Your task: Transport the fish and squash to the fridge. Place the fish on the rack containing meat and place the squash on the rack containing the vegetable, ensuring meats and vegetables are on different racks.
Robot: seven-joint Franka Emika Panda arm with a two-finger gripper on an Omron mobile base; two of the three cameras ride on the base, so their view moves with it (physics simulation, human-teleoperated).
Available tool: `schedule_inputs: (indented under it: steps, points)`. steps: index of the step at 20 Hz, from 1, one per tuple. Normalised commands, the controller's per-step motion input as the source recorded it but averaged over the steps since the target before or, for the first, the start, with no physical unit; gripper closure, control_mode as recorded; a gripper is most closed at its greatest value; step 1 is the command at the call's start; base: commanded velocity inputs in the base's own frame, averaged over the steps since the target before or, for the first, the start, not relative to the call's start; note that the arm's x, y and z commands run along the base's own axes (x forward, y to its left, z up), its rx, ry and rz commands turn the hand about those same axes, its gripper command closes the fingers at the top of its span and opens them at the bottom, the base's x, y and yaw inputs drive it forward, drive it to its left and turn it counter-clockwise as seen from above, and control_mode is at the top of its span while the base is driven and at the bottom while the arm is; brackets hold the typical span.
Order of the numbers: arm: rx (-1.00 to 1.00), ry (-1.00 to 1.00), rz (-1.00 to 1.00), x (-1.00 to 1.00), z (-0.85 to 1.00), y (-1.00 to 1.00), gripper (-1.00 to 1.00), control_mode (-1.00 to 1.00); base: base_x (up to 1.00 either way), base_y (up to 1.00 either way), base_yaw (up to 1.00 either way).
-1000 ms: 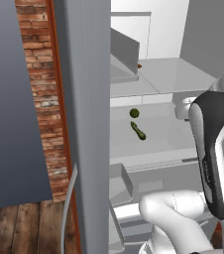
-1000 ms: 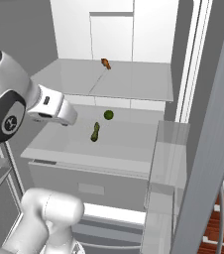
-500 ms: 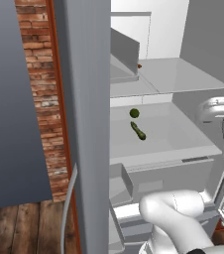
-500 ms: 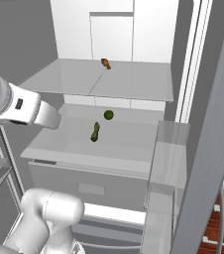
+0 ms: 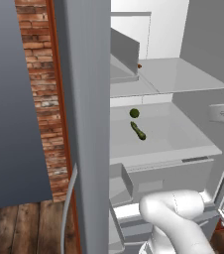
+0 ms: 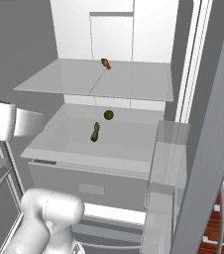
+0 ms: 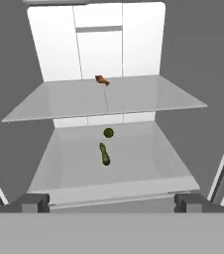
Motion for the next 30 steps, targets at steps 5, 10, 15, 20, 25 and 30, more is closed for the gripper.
schedule_inputs:
  steps: [5,10,15,20,25,30]
  points:
    - [0.0,-0.05,0.0,-0.14,0.1,0.0,-1.0,1.0,-0.8,0.05,0.0]
    - [0.0,0.0,0.0,0.0,0.0,0.0,-1.0,1.0,-1.0,0.22,0.0]
    - [0.0,0.0,0.0,0.0,0.0,0.0,-1.0,1.0,-1.0,0.18,0.0]
    - [0.0,0.0,0.0,0.0,0.0,0.0,-1.0,1.0,-0.97,-0.08,-0.07]
    - [0.0,0.0,0.0,0.0,0.0,0.0,-1.0,1.0,-0.12,-0.56,-0.72]
    - [0.0,0.0,0.0,0.0,0.0,0.0,-1.0,1.0,0.0,0.0,-1.0]
